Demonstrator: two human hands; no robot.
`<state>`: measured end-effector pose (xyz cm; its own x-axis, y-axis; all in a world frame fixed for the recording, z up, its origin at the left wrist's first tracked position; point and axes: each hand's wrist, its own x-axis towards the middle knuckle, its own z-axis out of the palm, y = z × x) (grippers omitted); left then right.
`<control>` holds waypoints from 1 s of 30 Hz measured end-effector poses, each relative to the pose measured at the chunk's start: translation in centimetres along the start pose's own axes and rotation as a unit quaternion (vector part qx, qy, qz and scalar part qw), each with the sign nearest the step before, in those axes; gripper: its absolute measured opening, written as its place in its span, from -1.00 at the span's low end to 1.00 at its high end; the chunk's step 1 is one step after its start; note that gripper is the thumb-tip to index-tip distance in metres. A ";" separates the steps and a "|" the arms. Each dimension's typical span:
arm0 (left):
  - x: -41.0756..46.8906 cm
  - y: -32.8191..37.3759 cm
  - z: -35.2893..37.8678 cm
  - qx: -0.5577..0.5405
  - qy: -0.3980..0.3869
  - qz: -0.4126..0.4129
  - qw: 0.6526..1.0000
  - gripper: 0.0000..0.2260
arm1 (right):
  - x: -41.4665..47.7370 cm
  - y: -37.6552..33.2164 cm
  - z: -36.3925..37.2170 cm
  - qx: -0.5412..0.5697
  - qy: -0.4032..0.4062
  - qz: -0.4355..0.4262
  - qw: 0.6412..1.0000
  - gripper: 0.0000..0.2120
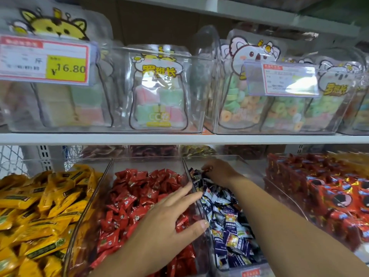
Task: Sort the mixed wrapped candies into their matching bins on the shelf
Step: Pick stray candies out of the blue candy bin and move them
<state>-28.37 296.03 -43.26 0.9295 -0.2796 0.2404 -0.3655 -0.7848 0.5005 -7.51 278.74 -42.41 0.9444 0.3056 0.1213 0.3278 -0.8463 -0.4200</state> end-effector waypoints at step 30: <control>-0.2 -1.6 -1.0 -0.181 0.221 -0.027 0.958 -0.87 | -14.0 -8.8 -3.4 0.316 0.011 -0.069 0.946 -0.93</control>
<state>-28.03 297.93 -43.32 0.8654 0.0792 0.4948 -0.3852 -0.5265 0.7579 -23.53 280.44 -37.33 0.8962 0.3796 0.2294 0.3735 -0.3668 -0.8520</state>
